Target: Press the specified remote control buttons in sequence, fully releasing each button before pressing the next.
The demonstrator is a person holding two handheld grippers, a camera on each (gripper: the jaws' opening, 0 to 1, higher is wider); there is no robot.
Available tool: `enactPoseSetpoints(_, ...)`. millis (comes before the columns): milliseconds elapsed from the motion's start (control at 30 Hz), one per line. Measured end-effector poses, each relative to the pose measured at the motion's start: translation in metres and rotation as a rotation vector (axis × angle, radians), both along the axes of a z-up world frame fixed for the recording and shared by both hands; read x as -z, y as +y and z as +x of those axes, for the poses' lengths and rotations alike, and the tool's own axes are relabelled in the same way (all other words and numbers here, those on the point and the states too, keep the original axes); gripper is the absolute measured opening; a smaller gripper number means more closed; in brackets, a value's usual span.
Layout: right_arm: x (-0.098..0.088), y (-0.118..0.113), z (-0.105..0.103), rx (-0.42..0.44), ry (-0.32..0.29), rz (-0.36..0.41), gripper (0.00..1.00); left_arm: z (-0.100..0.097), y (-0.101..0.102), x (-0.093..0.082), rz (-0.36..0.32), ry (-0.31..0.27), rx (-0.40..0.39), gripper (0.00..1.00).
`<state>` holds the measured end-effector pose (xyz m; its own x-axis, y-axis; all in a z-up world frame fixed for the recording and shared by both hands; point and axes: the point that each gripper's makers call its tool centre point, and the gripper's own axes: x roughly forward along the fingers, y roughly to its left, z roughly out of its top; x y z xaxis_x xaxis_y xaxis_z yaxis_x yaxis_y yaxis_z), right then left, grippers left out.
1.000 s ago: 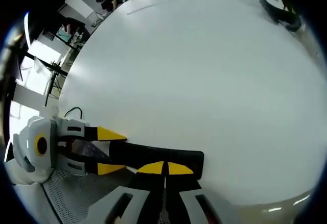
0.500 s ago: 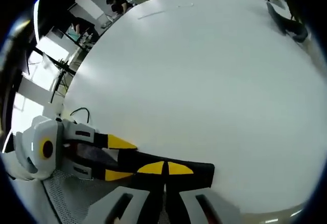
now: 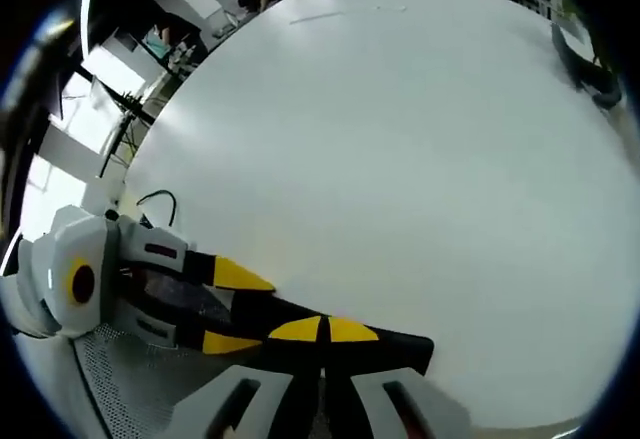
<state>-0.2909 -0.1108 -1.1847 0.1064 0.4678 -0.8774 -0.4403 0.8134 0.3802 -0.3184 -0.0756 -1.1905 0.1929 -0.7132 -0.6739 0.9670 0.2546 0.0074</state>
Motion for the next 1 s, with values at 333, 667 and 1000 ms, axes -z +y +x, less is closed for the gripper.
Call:
enactPoseSetpoints(333, 0.002, 0.001, 0.002, 0.008, -0.022, 0.01, 0.0, 0.0, 0.0, 0.0, -0.004, 0.001, 0.004, 0.24)
enactPoseSetpoints(667, 0.0, -0.002, -0.001, 0.054, 0.033, 0.028, 0.0, 0.0, 0.0, 0.0, -0.002, -0.002, 0.007, 0.25)
enactPoseSetpoints(1000, -0.01, 0.001, -0.007, 0.107, 0.105, 0.106, 0.0, 0.0, 0.0, 0.0, 0.002, 0.005, -0.001, 0.25)
